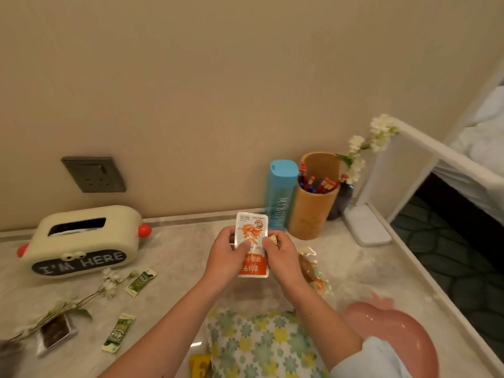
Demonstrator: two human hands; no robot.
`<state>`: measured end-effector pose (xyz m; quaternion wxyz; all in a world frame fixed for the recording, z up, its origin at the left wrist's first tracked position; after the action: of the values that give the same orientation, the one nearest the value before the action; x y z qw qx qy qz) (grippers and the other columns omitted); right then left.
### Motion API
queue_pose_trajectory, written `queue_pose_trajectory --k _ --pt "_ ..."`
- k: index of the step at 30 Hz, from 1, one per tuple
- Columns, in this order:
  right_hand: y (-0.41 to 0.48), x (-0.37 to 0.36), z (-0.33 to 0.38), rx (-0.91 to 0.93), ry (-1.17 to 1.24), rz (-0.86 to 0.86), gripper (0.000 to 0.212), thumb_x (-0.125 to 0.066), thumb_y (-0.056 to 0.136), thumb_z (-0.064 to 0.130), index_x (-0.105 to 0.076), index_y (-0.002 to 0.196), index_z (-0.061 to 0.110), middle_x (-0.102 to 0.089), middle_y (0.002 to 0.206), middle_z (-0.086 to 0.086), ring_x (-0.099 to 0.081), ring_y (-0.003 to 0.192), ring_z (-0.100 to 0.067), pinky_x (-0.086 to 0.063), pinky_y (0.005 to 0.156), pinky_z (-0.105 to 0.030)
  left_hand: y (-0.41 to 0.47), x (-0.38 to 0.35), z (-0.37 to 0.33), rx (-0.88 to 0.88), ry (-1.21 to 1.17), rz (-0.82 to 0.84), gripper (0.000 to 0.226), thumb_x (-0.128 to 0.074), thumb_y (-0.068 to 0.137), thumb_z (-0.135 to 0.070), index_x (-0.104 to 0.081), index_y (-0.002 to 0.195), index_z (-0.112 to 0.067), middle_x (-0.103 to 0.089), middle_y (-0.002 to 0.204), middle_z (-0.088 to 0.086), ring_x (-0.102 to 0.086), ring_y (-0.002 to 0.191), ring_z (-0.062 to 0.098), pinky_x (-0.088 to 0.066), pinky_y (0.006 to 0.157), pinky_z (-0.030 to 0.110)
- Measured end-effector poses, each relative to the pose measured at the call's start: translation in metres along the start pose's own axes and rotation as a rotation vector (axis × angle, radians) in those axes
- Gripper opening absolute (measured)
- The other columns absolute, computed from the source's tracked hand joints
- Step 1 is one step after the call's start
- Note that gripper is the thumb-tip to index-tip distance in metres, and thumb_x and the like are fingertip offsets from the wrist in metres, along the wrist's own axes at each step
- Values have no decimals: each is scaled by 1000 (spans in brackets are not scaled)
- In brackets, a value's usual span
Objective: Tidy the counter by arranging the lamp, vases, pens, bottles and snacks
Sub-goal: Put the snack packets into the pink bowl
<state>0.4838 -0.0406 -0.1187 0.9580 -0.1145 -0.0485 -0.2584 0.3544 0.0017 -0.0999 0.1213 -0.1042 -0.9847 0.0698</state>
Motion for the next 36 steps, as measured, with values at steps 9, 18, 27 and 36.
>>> queue_pose_trajectory --k 9,18,27,36 --pt "-83 134 -4 48 14 -392 12 -57 94 16 -60 96 27 -70 97 -1 -68 88 -18 -57 79 -37 -72 -105 -30 -73 35 385 40 -70 85 -16 -49 118 -25 -63 105 -8 -64 88 5 -56 74 25" --pt "-129 205 -39 -12 -293 -582 15 -49 96 16 -54 103 28 -65 99 9 -65 89 -14 -55 76 -36 -104 -167 -20 -223 370 593 43 -64 85 -18 -53 125 -30 -66 99 -15 -62 95 7 -54 87 34" --pt "-125 212 -68 -100 -740 -574 23 -51 91 22 -58 109 34 -67 106 12 -61 98 -14 -41 91 -35 -95 -173 -10 -348 574 518 41 -65 86 -20 -57 125 -31 -61 111 -12 -54 105 8 -48 93 28" --pt "-117 204 -62 35 -871 -627 48 -60 81 23 -52 127 33 -44 135 5 -33 131 -18 -19 114 -41 -81 -169 -9 -389 639 476 46 -61 83 -12 -57 124 -33 -55 121 -7 -48 116 14 -45 97 31"
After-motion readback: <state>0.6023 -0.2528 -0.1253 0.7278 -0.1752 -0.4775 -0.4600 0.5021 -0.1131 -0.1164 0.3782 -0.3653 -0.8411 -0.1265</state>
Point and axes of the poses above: each hand's wrist, its own y-axis towards the middle knuckle, its own x-axis out of the back of the hand, z = x × y, the point moved 4 cm from there along y, towards the middle knuckle
